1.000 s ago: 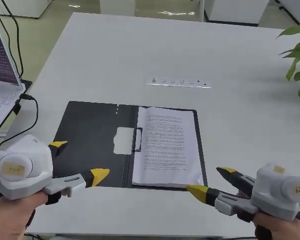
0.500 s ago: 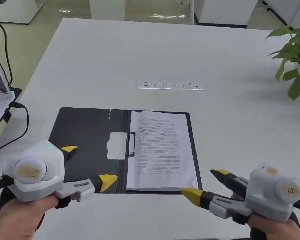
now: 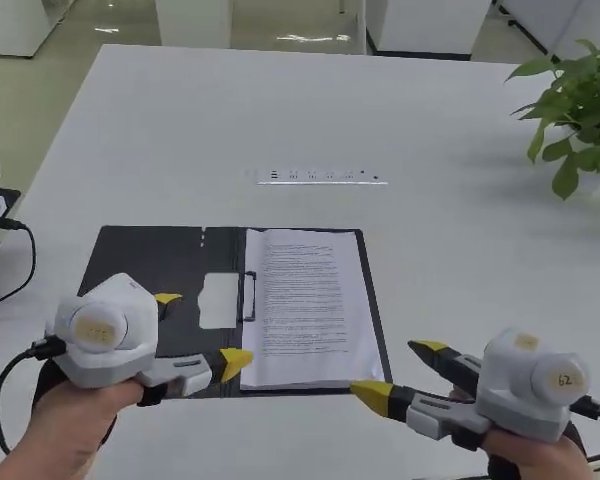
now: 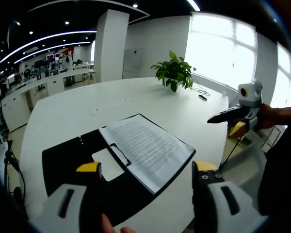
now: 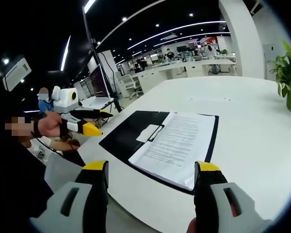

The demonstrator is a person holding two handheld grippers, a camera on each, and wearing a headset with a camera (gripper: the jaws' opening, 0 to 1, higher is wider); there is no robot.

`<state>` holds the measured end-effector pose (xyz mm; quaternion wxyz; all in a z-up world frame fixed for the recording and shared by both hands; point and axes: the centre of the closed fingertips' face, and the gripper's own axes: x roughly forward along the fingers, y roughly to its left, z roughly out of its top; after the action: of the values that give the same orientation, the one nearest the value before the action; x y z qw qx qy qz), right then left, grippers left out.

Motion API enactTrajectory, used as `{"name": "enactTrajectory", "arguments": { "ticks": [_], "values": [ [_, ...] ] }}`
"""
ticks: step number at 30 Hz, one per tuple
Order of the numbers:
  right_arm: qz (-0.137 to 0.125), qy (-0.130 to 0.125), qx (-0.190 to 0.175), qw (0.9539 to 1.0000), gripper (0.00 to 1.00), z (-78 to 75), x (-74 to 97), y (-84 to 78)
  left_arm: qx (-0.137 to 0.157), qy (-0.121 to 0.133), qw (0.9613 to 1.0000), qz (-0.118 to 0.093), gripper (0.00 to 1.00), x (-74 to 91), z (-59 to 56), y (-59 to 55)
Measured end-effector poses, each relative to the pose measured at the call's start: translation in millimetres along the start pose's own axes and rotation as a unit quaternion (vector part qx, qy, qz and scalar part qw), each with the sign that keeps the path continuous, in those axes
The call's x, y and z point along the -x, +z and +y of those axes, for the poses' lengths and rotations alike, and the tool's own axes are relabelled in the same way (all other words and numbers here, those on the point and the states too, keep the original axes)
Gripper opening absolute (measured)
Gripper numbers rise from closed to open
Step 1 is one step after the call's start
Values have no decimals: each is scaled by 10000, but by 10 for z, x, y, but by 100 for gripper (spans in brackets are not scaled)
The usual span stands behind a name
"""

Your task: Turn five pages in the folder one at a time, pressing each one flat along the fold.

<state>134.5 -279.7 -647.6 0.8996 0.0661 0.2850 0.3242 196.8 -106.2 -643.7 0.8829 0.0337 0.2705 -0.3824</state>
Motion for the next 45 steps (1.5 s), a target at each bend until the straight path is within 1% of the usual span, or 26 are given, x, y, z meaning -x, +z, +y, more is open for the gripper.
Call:
{"name": "enactTrajectory", "arguments": {
  "ticks": [5, 7, 11, 15, 19, 23, 24, 27, 28, 30, 32, 35, 36, 39, 41, 42, 43, 45],
  "values": [
    [41, -19, 31, 10000, 71, 7, 17, -24, -190, -147, 9997, 40, 75, -152, -91, 92],
    [64, -31, 51, 10000, 71, 7, 17, -33, -241, -225, 9994, 53, 75, -250, -82, 133],
    [98, -56, 98, 9999, 72, 0, 17, -38, -358, -385, 9986, 93, 75, -428, -170, 196],
    [87, -68, 96, 9999, 72, -3, 16, -28, -441, -516, 9976, 147, 75, -596, -255, 221],
    [86, -85, 98, 9999, 72, -9, 15, -17, -566, -678, 9957, 271, 75, -810, -401, 209],
    [60, -109, 64, 9999, 72, -25, 27, -1, -615, -825, 9940, 373, 75, -978, -535, 194],
    [57, -115, 56, 9999, 72, -29, 31, 2, -653, -871, 9931, 428, 74, -1034, -574, 178],
    [60, -129, 43, 9999, 71, -42, 44, -4, -709, -936, 9917, 522, 74, -1166, -636, 143],
    [57, -132, 38, 9999, 71, -46, 48, -5, -721, -974, 9911, 552, 74, -1210, -675, 133],
    [40, -145, 1, 9999, 71, -52, 60, -9, -723, -993, 9907, 593, 74, -1273, -698, 110],
    [36, -158, -39, 9999, 71, -63, 70, -23, -785, -1036, 9891, 689, 74, -1384, -763, 57],
    [52, -162, -53, 9998, 71, -64, 79, -45, -845, -1090, 9870, 825, 74, -1497, -850, -24],
    [52, -160, -62, 9998, 71, -65, 81, -49, -851, -1085, 9869, 841, 74, -1532, -863, -42],
    [52, -162, -91, 9998, 71, -66, 94, -67, -844, -1058, 9859, 982, 74, -1659, -913, -151],
    [50, -161, -122, 9998, 70, -69, 99, -79, -854, -1000, 9857, 1055, 73, -1727, -926, -217],
    [48, -162, -141, 9998, 70, -73, 104, -86, -871, -827, 9854, 1207, 74, -1764, -892, -295],
    [47, -160, -154, 9997, 70, -75, 107, -92, -872, -803, 9852, 1235, 75, -1798, -902, -321],
    [62, -162, -165, 9997, 70, -90, 113, -111, -785, -807, 9861, 1220, 75, -1866, -948, -343]
  ]
}}
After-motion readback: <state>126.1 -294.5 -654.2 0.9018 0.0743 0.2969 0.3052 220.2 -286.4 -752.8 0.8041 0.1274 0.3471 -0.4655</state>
